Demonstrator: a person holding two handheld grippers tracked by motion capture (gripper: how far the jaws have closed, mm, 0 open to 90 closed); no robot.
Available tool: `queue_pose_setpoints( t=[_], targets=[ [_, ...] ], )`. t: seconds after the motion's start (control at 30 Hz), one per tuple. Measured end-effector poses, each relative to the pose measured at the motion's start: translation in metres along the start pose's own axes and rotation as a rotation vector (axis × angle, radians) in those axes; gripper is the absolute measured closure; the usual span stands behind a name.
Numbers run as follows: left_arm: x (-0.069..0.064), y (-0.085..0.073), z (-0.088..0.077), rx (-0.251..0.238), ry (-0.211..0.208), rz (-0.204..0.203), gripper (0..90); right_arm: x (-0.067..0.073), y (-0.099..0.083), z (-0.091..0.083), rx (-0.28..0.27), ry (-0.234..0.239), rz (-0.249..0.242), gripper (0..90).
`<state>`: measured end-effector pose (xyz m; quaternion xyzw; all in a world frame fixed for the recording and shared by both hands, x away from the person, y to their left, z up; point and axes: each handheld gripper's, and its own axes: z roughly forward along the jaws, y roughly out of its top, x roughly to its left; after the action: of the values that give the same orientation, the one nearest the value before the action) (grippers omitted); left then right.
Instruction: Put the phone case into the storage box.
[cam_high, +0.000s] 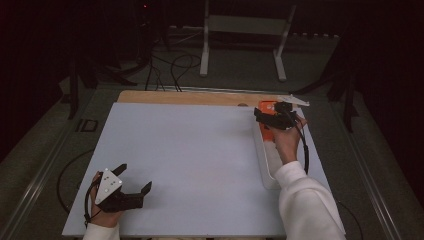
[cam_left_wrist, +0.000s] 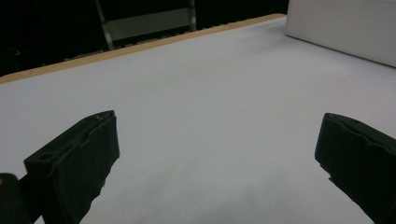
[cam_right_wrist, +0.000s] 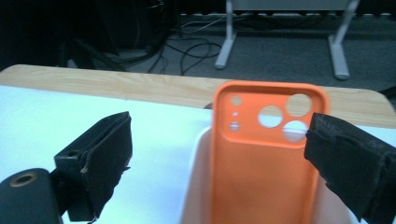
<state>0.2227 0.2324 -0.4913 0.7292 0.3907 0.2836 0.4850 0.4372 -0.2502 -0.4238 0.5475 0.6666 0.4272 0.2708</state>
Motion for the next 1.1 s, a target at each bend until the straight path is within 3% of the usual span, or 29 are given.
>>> queue_pose_setpoints(
  t=[0.53,1.1],
  targets=[
    [0.000,0.001,0.001,0.000,-0.004,-0.004,0.4,0.021,-0.013,-0.028,0.001,0.086,-0.086,8.6],
    [0.000,0.001,0.003,0.008,-0.007,-0.005,0.3,0.037,-0.030,-0.070,-0.012,0.200,-0.107,8.6]
  ],
)
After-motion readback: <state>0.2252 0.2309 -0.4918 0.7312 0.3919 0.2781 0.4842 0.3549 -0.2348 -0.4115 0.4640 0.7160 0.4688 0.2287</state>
